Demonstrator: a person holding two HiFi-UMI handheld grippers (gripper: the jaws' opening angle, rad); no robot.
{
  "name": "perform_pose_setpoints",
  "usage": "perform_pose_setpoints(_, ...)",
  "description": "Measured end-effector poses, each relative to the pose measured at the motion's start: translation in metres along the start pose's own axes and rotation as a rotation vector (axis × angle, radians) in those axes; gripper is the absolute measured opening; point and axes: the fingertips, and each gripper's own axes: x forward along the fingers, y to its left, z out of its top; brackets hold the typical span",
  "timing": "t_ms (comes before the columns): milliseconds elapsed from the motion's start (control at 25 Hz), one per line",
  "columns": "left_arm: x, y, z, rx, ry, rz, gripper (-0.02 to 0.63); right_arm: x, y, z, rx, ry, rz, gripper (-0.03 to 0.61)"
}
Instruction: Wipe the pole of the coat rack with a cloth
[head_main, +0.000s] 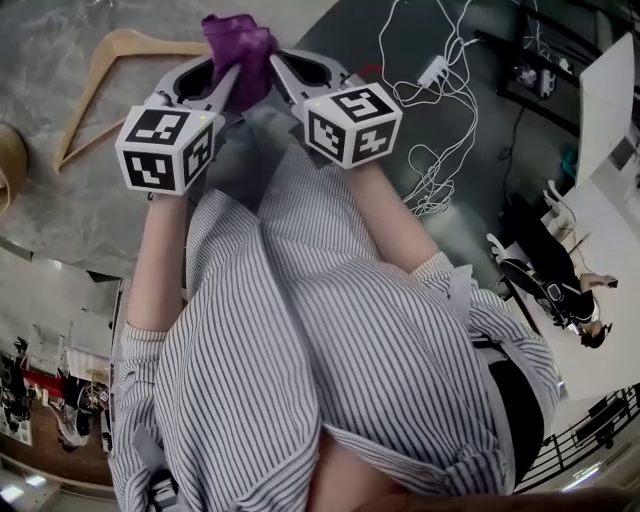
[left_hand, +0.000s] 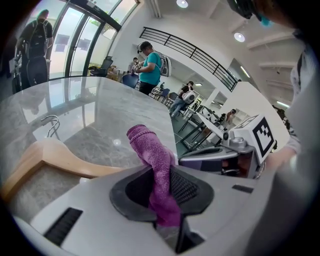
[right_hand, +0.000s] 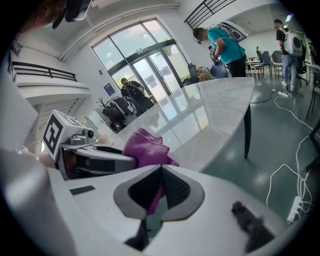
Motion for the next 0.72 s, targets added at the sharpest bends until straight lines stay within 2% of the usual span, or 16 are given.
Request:
perform_pose_setpoints(440, -0.012, 0.012, -0.003, -0.073, -0.021, 0.031, 0.084, 0.004, 0.013, 0.008, -0.059, 0.031, 0.037, 0.015)
perform_pose_setpoints(720, -0.014, 0.013, -0.003, -0.073, -0.022, 0.038, 0.084, 0.001, 0.013, 0.008, -0.076, 0.043, 0.035, 0.015)
